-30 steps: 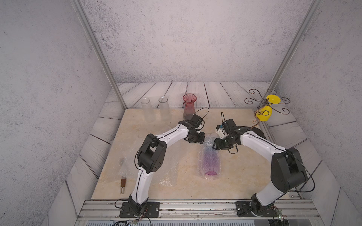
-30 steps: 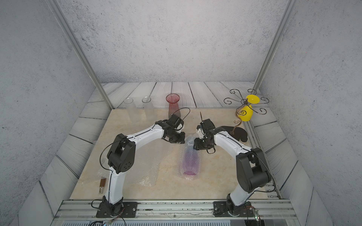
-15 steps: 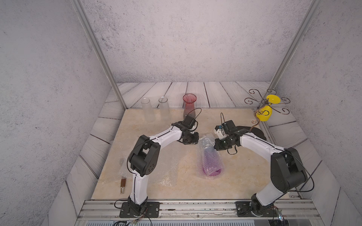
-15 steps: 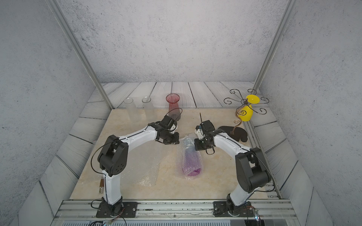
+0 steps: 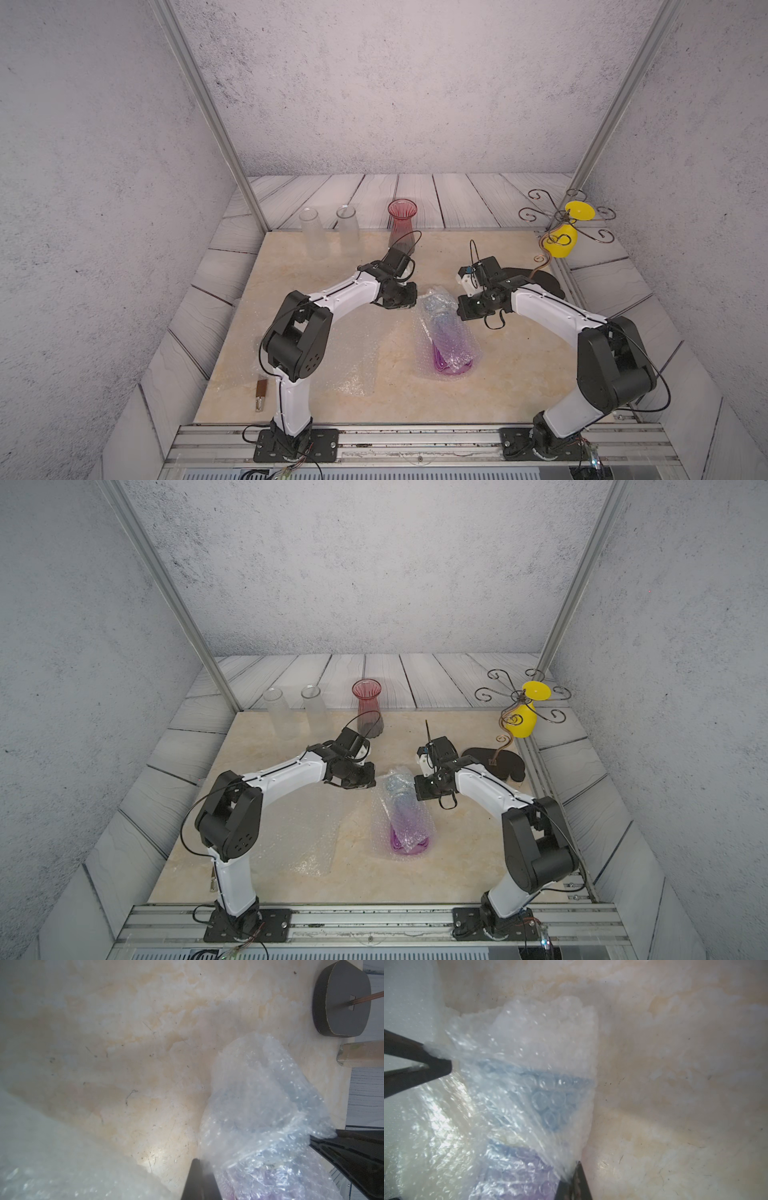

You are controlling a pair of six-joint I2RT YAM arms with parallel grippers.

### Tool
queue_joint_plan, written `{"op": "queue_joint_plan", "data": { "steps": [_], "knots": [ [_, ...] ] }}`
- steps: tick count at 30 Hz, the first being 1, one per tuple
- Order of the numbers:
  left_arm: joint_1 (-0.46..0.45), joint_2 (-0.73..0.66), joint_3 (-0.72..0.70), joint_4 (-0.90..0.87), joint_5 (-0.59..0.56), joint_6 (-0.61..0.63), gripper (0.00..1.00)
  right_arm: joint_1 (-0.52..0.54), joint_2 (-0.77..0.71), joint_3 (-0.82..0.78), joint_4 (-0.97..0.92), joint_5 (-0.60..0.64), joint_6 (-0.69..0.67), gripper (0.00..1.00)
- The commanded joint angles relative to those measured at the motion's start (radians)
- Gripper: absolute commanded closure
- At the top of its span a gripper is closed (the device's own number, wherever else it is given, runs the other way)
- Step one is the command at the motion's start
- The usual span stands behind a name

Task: Unwrap the vase from the bubble wrap
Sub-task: Unwrap the bubble wrap at the center of the board.

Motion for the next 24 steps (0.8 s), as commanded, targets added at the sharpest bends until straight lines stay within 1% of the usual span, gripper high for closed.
{"op": "queue_joint_plan", "data": {
  "steps": [1,6,9,14,17,19,22,24],
  "knots": [
    [0.056,-0.044,-0.033,-0.04,-0.183,-0.029,1.0,-0.03,-0.053,-0.023,-0.141,0.147,-0.015,1.0],
    [0.056,-0.071,-0.062,-0.033,-0.231,-0.067,1.0,-0.03,-0.082,-0.03,-0.154,0.2,-0.024,1.0],
    [0.057,-0.069,-0.071,-0.026,-0.235,-0.103,1.0,-0.029,-0.098,-0.039,-0.158,0.231,-0.03,1.0],
    [0.061,-0.059,-0.094,0.008,-0.207,-0.158,1.0,-0.029,-0.107,-0.062,-0.151,0.264,-0.038,1.0],
    [0.061,-0.062,-0.095,0.015,-0.191,-0.148,1.0,-0.029,-0.111,-0.066,-0.147,0.253,-0.036,1.0],
    [0.06,-0.068,-0.095,0.013,-0.177,-0.136,1.0,-0.029,-0.108,-0.059,-0.142,0.245,-0.032,0.94],
    [0.061,-0.079,-0.102,0.009,-0.158,-0.122,1.0,-0.029,-0.091,-0.03,-0.147,0.225,-0.032,0.75],
    [0.061,-0.089,-0.109,0.004,-0.145,-0.111,1.0,-0.029,-0.09,-0.01,-0.153,0.215,-0.033,0.6]
  ]
}}
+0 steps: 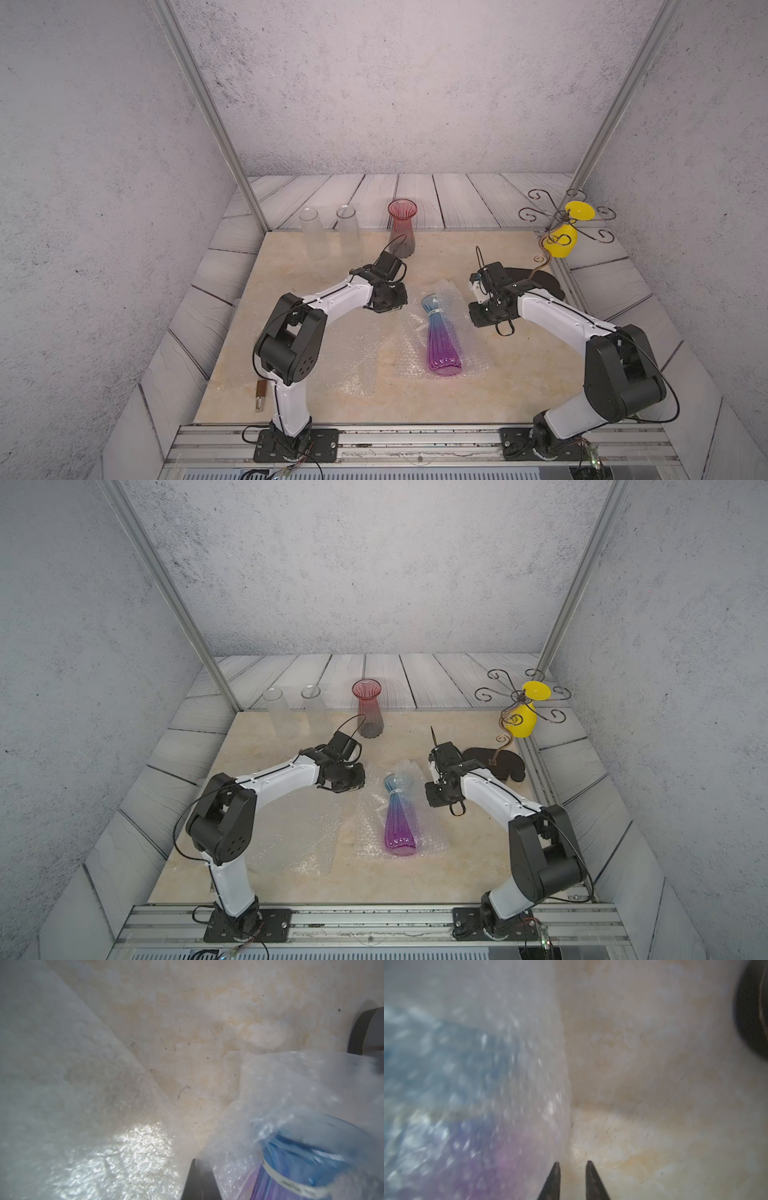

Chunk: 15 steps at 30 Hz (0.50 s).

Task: Unwrap the vase from the bubble wrap
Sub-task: Unwrap the bubble wrap at the center of the board.

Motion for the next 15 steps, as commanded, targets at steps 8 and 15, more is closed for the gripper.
{"op": "queue_joint_plan", "data": {
  "steps": [8,15],
  "knots": [
    [0.02,-0.078,-0.056,-0.021,0.017,0.046,1.0,0.006,-0.111,0.149,-0.158,0.031,-0.038,0.23],
    [-0.005,-0.116,-0.1,-0.009,0.061,0.048,1.0,0.176,-0.182,0.242,-0.282,0.186,-0.076,0.18]
  ]
}}
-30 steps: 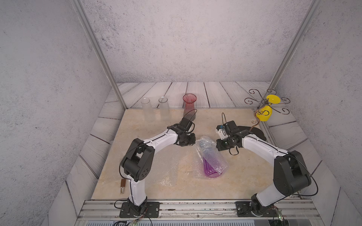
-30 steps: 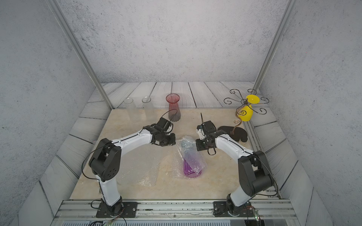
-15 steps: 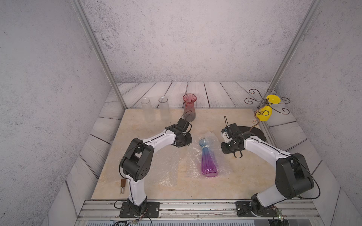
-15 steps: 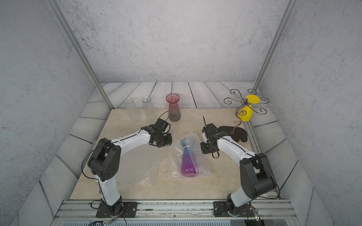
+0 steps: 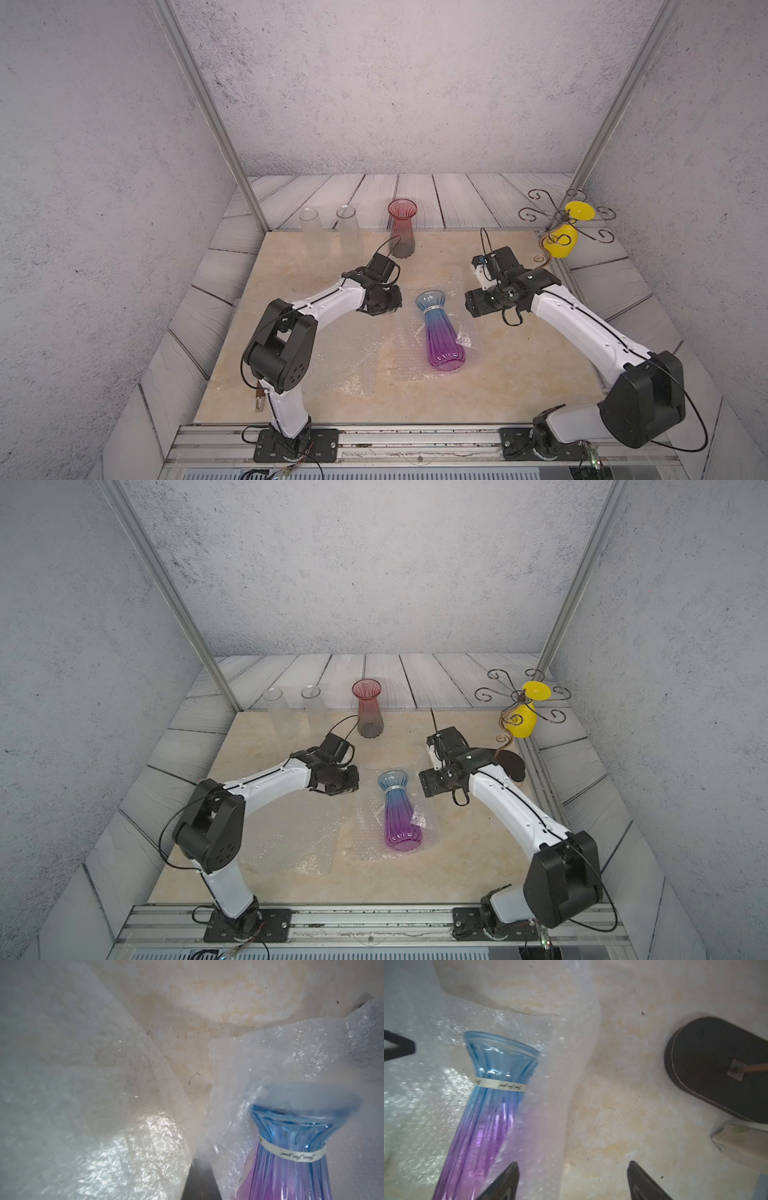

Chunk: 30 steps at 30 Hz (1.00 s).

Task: Unwrap the vase from the bubble wrap
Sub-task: Unwrap the bubble wrap at the center of the board, then pick up the vase from the bubble wrap.

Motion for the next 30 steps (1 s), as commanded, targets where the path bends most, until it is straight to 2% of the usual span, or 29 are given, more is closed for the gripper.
{"op": "queue_joint_plan", "data": {
  "steps": [1,5,9,11,14,17,20,23,30],
  "knots": [
    [-0.016,-0.039,-0.027,-0.007,0.026,0.015,1.0,0.088,-0.038,0.062,-0.109,0.119,-0.031,0.18],
    [-0.033,-0.056,-0.057,0.004,0.035,0.004,1.0,0.128,0.004,0.144,-0.155,0.12,0.0,0.06],
    [-0.034,-0.102,-0.109,0.014,0.032,-0.008,1.0,0.131,0.083,0.164,-0.143,0.071,0.003,0.02],
    [-0.032,-0.124,-0.127,0.002,0.012,-0.003,1.0,0.13,0.146,0.18,-0.154,0.009,0.0,0.02],
    [-0.018,-0.135,-0.134,-0.012,-0.006,0.025,1.0,0.13,0.235,0.201,-0.171,-0.071,0.005,0.01],
    [0.0,-0.124,-0.125,-0.019,-0.009,0.059,1.0,0.129,0.283,0.21,-0.156,-0.1,0.01,0.0],
    [0.021,-0.106,-0.108,-0.037,0.001,0.084,0.88,0.13,0.319,0.229,-0.148,-0.107,0.005,0.01],
    [0.039,-0.116,-0.098,-0.061,-0.016,0.098,0.71,0.13,0.364,0.25,-0.142,-0.105,0.002,0.01],
    [0.043,-0.247,-0.124,-0.125,-0.002,0.137,0.41,0.13,0.448,0.281,-0.119,-0.137,0.02,0.01]
  ]
}}
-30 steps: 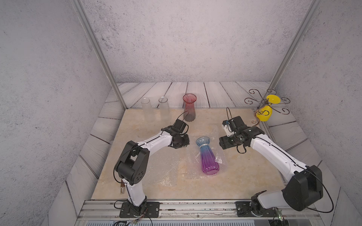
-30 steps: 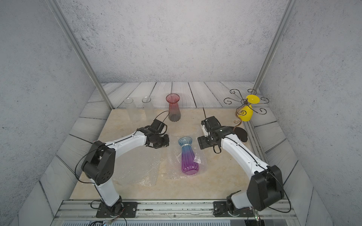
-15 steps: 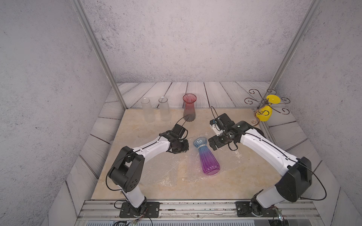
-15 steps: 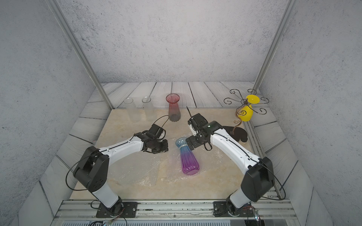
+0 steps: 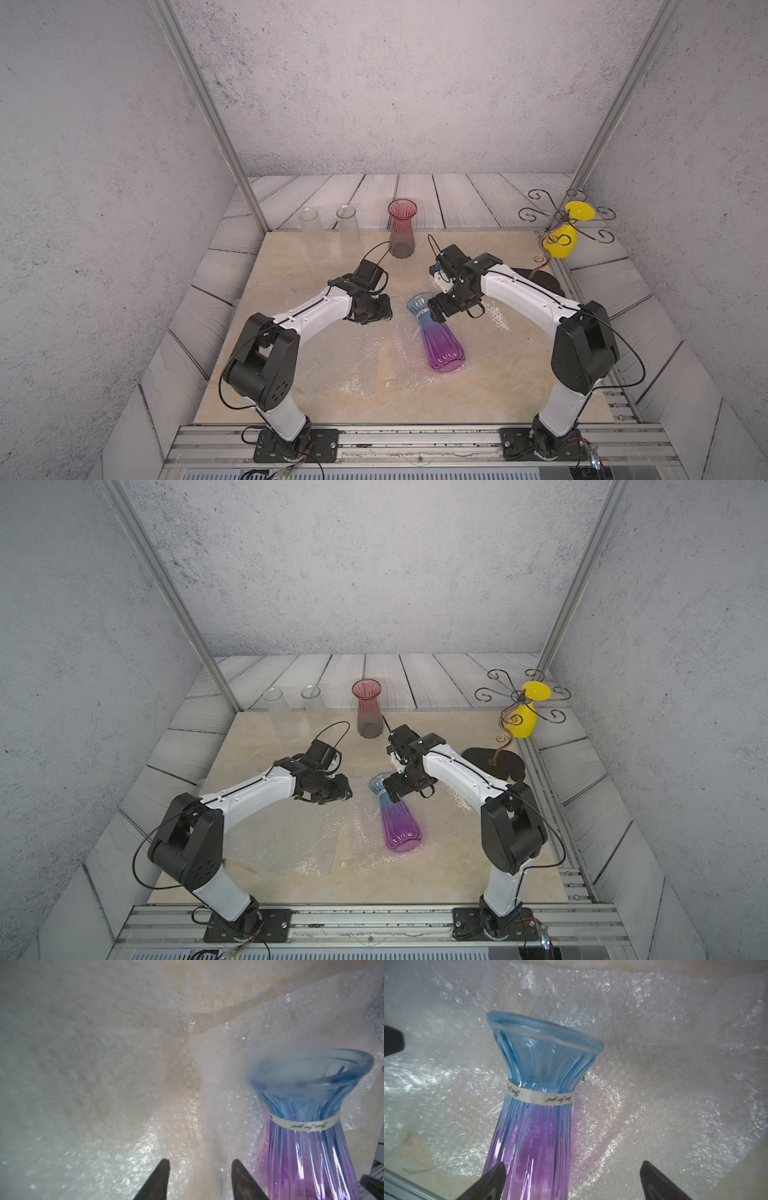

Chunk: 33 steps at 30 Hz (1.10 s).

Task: Unwrap the vase from the bubble wrap
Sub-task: Pick up the vase from the bubble wrap.

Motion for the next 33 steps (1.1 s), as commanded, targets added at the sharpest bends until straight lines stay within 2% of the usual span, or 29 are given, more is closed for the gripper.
{"op": "queue_joint_plan", "data": {
  "steps": [1,4,10,14,22,33],
  "knots": [
    [0.002,-0.119,-0.03,-0.055,-0.008,0.03,0.38,0.0,0.061,0.025,0.002,-0.028,0.017,0.01],
    [0.004,-0.211,-0.094,-0.077,-0.03,0.026,0.32,0.0,0.105,0.031,0.02,-0.022,0.03,0.01],
    [0.003,-0.376,-0.24,0.036,0.06,-0.001,0.31,0.0,0.2,0.099,0.028,-0.039,0.07,0.01],
    [0.004,-0.435,-0.294,0.066,0.066,-0.012,0.31,0.0,0.278,0.172,0.0,-0.037,0.088,0.0],
    [0.005,-0.445,-0.351,0.101,0.079,-0.03,0.31,0.003,0.352,0.231,-0.012,-0.065,0.113,0.0],
    [0.005,-0.425,-0.356,0.11,0.092,-0.048,0.32,0.013,0.397,0.212,0.003,-0.096,0.131,0.02]
  ]
}}
